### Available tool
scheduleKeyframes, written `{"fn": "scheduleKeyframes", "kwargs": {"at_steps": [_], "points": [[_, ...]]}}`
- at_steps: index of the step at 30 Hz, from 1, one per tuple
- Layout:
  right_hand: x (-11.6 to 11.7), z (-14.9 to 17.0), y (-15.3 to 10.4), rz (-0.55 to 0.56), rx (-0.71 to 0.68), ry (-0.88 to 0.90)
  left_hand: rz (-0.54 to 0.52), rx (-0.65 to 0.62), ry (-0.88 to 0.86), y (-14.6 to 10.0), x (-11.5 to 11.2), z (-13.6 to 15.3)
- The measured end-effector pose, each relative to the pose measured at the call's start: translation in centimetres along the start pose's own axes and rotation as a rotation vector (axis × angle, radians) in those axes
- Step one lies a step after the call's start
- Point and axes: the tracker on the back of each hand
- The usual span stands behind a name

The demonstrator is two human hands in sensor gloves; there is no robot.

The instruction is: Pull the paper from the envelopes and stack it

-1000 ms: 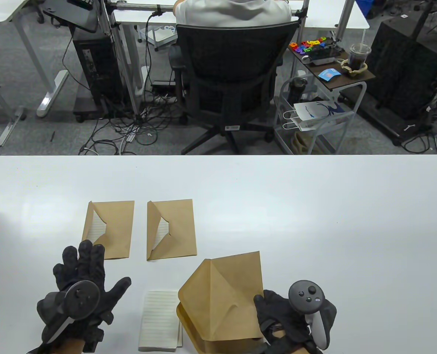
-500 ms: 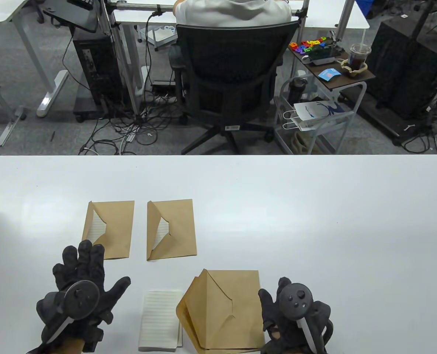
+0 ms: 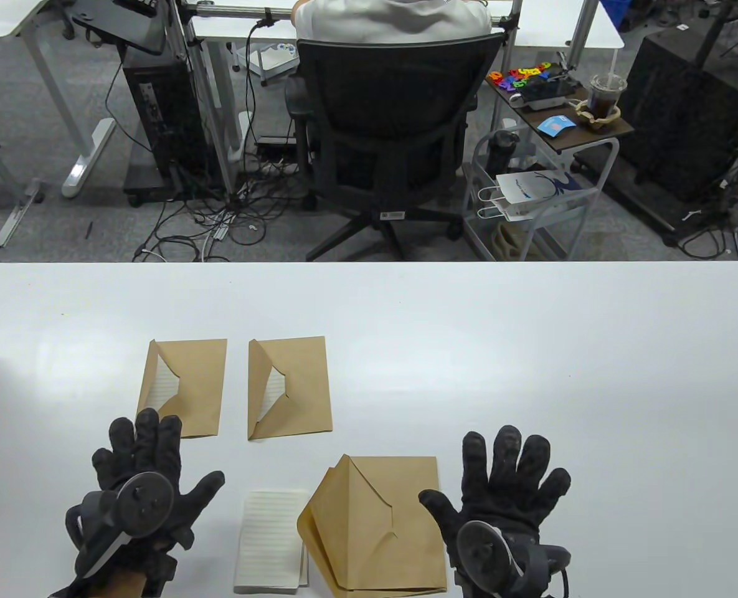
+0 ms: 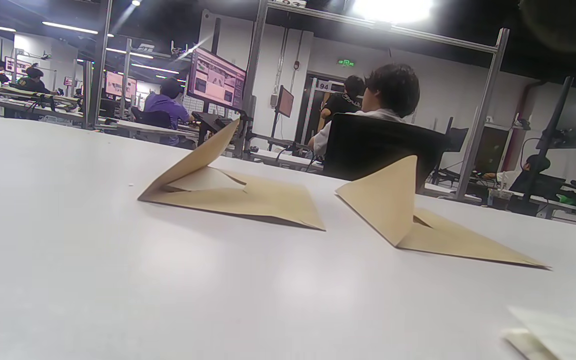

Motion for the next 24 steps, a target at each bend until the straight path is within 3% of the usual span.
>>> {"fn": "scheduleKeyframes", "kwargs": {"at_steps": [3, 24], "points": [[0.5, 0.6, 0.4, -0.054, 0.026, -0.013, 0.0, -0.001, 0.005, 0.0, -0.1, -0.1], [-0.1, 0.5, 0.4, 0.001, 0.035, 0.042, 0.041, -0.006, 0.006, 0.3, -1.1, -1.3]]}}
Point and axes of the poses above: the tracker on the back of each hand, its own z axis roughly to the little-finger side, its own y axis roughly from the wrist to the fingertips, x = y × z, and after that the axes turned 6 degrees about y, right-handed
